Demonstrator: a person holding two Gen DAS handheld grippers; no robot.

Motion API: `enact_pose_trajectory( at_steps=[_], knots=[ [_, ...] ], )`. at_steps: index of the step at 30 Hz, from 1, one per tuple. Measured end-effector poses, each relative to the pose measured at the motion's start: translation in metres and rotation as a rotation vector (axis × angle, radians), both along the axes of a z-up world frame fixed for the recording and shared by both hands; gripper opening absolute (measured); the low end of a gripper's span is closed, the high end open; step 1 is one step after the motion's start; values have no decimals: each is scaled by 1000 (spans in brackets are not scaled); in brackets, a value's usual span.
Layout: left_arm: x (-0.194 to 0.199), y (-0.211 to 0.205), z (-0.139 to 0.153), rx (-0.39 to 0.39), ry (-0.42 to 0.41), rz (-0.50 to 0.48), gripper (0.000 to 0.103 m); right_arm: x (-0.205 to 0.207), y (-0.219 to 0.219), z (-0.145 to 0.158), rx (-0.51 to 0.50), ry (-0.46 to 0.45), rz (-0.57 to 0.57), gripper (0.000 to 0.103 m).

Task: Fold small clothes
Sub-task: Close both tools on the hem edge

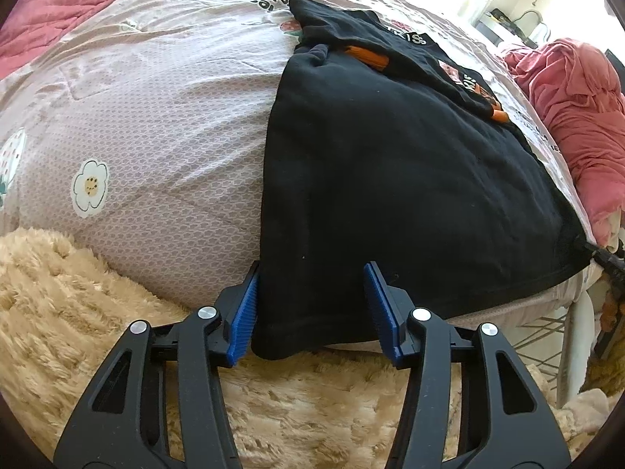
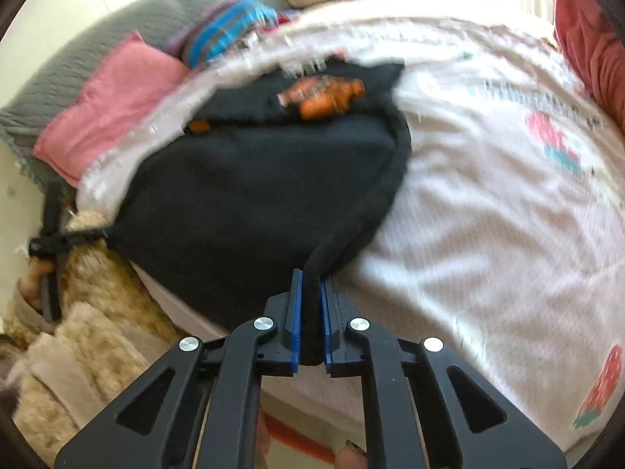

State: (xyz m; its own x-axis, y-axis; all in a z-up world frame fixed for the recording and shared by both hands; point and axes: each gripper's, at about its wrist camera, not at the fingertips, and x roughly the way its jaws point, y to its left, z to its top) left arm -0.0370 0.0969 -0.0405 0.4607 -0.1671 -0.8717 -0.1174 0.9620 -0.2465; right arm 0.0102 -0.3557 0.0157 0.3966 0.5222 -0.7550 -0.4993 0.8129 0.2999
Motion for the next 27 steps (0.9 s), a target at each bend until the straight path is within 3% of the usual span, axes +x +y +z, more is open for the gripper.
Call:
enact_pose_trajectory(
  at_steps=[5, 8, 10, 17, 27],
  knots=[
    [2, 1, 2, 29, 30, -4, 30, 8, -1, 22, 68, -79, -21, 7],
    [2, 2, 3, 34, 38, -3, 18, 13, -2, 29, 88, -104, -31, 7],
    [2, 1, 7, 59, 41, -7, 3, 17, -5, 32, 116, -112, -46, 7],
    [4, 0, 51, 102, -59, -17, 3, 23, -17, 48, 188, -162, -89, 7],
    [25, 19, 86, 40, -152, 62, 3, 35, -24, 69, 238, -245, -132, 7]
  ],
)
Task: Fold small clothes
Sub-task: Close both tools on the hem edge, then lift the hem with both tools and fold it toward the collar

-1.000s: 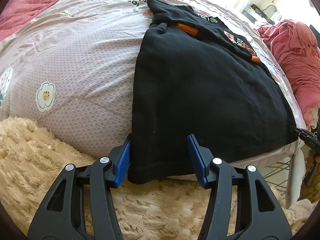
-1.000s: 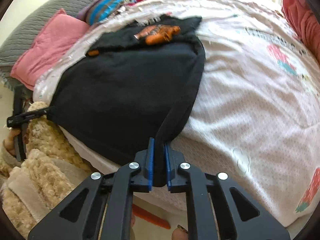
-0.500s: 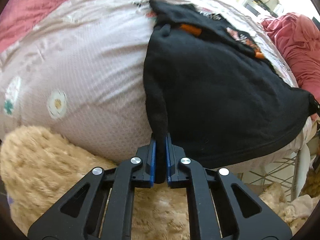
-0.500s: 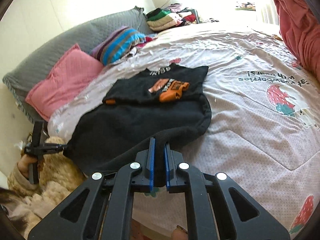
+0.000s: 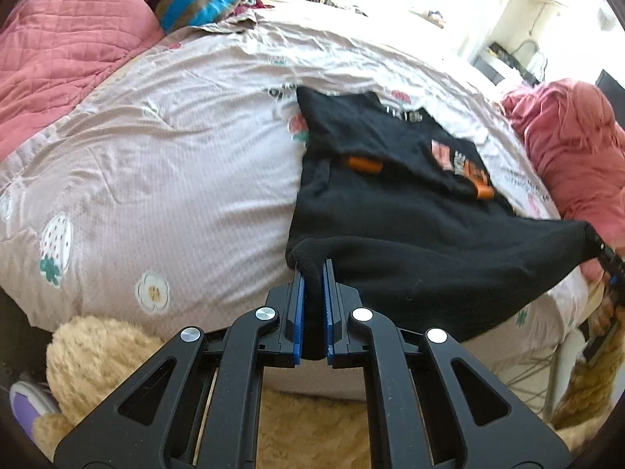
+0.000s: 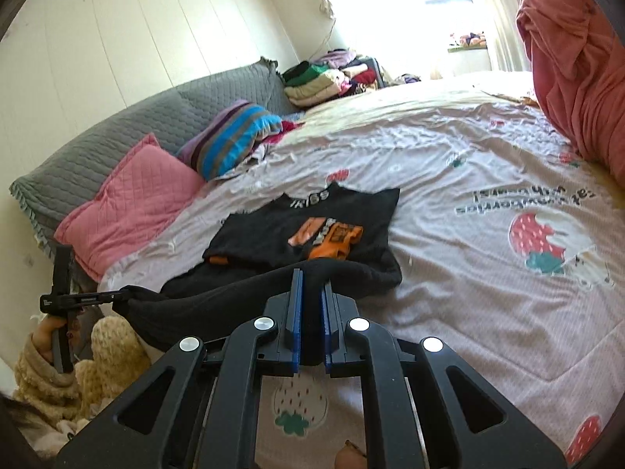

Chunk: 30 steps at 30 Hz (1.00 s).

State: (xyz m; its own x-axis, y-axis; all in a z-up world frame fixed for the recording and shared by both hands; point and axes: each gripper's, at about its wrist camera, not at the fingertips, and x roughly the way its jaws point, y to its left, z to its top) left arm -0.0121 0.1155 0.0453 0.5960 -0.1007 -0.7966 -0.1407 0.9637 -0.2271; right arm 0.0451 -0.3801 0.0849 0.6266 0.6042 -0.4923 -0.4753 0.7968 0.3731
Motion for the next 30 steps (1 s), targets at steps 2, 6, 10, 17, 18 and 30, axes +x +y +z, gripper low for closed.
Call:
enact_pose_trajectory(
  at_steps=[2, 6, 10, 17, 18, 30],
  knots=[
    [5, -1, 7, 10, -11, 7, 3, 4, 2, 2, -5, -18, -12, 7],
    [18, -3, 20, 24, -43, 22, 3, 13, 5, 6, -21, -43, -40, 7],
    [29, -5, 32, 59, -72, 39, 3, 24, 10, 12, -52, -75, -72, 7],
    [51, -10, 47, 109, -108, 67, 3, 45, 21, 19, -115, -122, -99, 7],
    [54, -11, 50, 122, -114, 69, 3, 47, 22, 20, -117, -127, -102, 7],
    [81, -10, 70, 132, -162, 101, 3, 78, 31, 33, -164, -197, -150, 7]
  ],
)
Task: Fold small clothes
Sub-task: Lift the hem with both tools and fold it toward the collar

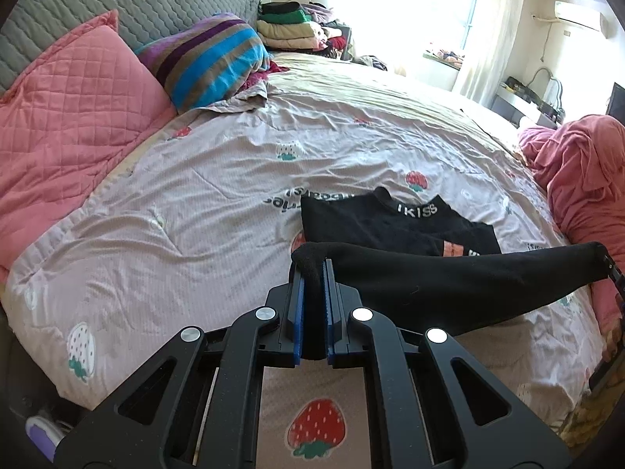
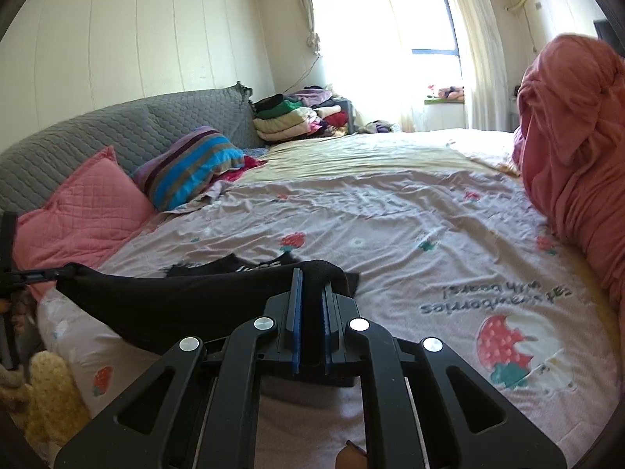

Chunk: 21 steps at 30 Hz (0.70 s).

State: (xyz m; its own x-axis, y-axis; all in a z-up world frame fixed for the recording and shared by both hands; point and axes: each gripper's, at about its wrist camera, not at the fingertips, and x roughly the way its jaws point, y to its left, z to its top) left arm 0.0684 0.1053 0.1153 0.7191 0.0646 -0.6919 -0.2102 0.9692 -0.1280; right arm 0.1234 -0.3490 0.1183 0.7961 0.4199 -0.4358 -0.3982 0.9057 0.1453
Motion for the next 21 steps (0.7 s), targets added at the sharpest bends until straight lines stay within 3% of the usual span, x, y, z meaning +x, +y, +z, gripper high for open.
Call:
enact_pose_trajectory(
  at_steps=[9, 21],
  knots=[
    [22, 2, 2, 26, -12, 27, 3, 10, 20, -2, -118, -91, -35, 7],
    [54, 6, -18, 35, -6, 49, 3, 43, 31, -22, -153, -56, -78, 7]
  ],
)
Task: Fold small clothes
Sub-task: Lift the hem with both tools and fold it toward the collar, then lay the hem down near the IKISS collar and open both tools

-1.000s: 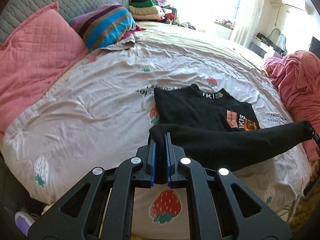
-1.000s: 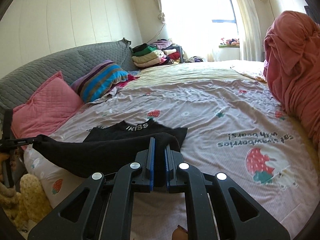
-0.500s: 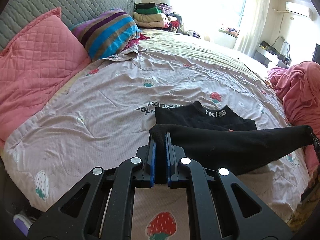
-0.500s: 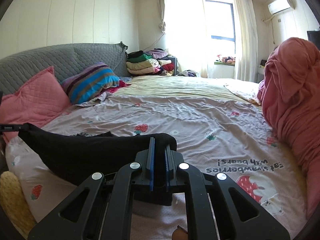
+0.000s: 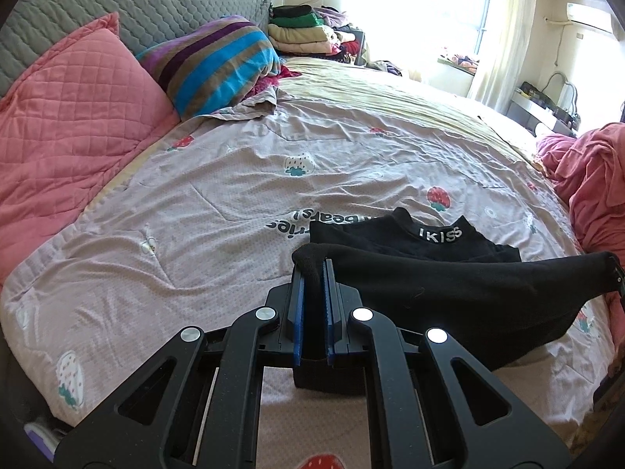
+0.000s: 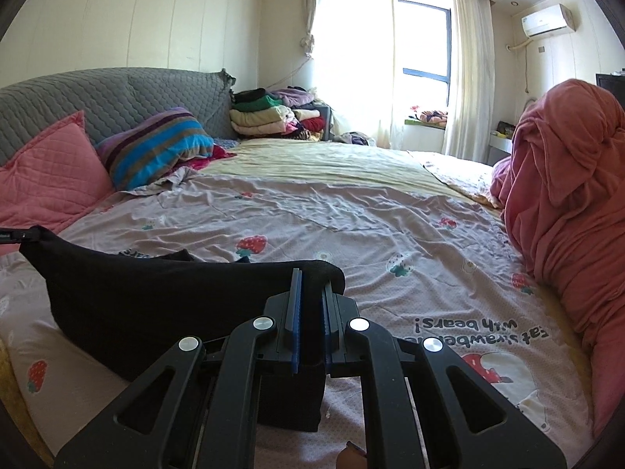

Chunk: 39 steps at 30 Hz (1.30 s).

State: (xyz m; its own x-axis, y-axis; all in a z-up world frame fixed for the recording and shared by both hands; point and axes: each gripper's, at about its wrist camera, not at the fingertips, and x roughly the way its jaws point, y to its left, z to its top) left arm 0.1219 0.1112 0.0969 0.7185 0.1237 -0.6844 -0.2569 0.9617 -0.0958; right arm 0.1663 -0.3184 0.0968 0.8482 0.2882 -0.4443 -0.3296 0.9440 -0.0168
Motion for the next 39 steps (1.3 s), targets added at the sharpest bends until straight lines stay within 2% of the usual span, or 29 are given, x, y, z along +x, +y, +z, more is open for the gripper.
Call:
enact_pose_trajectory(
  at_steps=[11, 33, 36, 38, 39],
  knots=[
    [25, 10, -21, -22, 27, -6, 3, 31, 13, -18, -24, 38, -24, 7],
    [63, 21, -65, -45, 76, 27, 6, 89, 31, -71, -49, 200, -60, 8],
    [59, 24, -65, -61, 67, 34, 8, 88, 30, -74, -44, 213, -66, 12],
    [55, 25, -62, -62, 52, 37, 9, 85, 28, -74, -45, 204, -80, 31],
    [52, 26, -60, -63, 41, 37, 9, 82, 26, -73, -39, 194, -88, 31]
  ],
)
